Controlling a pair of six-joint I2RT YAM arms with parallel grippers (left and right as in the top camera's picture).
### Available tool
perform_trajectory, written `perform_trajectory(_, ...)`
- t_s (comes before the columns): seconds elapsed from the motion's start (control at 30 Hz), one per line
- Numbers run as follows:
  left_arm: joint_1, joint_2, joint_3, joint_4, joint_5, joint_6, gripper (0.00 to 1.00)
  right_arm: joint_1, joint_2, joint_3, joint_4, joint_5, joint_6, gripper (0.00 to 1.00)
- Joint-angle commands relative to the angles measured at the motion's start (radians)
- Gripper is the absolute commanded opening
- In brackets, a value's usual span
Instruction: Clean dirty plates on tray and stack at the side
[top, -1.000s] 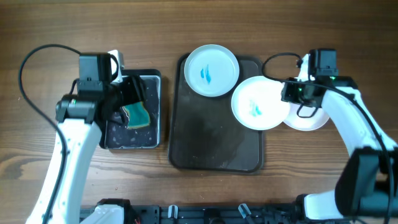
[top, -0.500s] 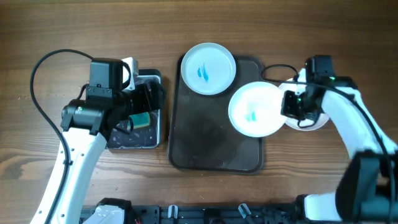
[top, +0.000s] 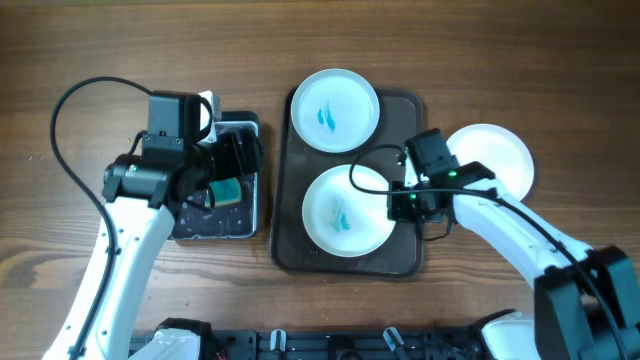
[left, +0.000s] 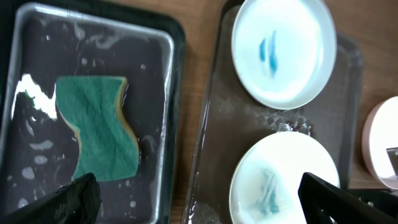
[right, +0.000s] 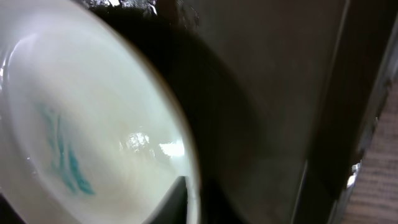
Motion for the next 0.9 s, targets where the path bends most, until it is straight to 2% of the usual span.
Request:
perform_trajectory(0.0, -0.005, 0.061, 0.003, -0.032, -0.028, -0.031, 0.96, -0.005, -0.006, 0.028, -0.036, 0.081, -0.005, 0.29)
perform_trajectory(0.07, -0.005, 0.1, 0.003, -0.053, -0.092, -0.071, 0.94, -0.009, -0.037, 0.087, -0.116, 0.114, -0.056, 0.33)
perform_trajectory(0.17, -0.005, 0.161, 0.0, -0.059, -0.2, -0.146, 0.85, -0.009, -0.103, 0.177, -0.204, 0.13, -0.1, 0.34)
perform_trajectory(0.3, -0.005, 0.305, 0.0, -0.043, -0.211, -0.151, 0.66, -0.009, -0.198, 0.227, -0.224, 0.103, -0.113, 0.36)
perform_trajectory(0.37, -0.004, 0.381, 0.0, -0.031, -0.216, -0.143, 0.62, -0.009, -0.219, 0.227, -0.227, 0.091, -0.112, 0.36)
perform_trajectory(0.4, -0.004, 0.42, 0.0, -0.019, -0.216, -0.143, 0.57, -0.009, -0.222, 0.227, -0.229, 0.091, -0.106, 0.36)
perform_trajectory(0.43, -0.004, 0.478, 0.0, -0.005, -0.215, -0.133, 0.45, -0.009, -0.222, 0.227, -0.235, 0.091, -0.087, 0.37)
perform_trajectory(0.53, -0.002, 0.574, 0.0, 0.003, -0.216, -0.117, 0.34, -0.009, -0.222, 0.227, -0.25, 0.087, -0.087, 0.37)
perform_trajectory(0.6, -0.002, 0.588, 0.0, 0.02, -0.208, -0.087, 0.04, -0.009, -0.222, 0.227, -0.251, 0.087, -0.087, 0.38)
perform_trajectory(0.77, -0.002, 0.525, 0.037, -0.021, -0.185, -0.065, 0.05, -0.009, -0.222, 0.227, -0.251, 0.087, -0.087, 0.38)
perform_trajectory(0.8, -0.001, 0.501, 0.048, -0.035, -0.181, -0.065, 0.09, -0.009, -0.222, 0.227, -0.251, 0.087, -0.087, 0.38)
perform_trajectory(0.83, 0.0, 0.471, 0.058, -0.051, -0.182, -0.064, 0.18, -0.009, -0.222, 0.227, -0.251, 0.087, -0.087, 0.38)
perform_trajectory(0.87, 0.001, 0.436, 0.063, -0.063, -0.182, -0.064, 0.34, -0.009, -0.222, 0.227, -0.251, 0.087, -0.087, 0.38)
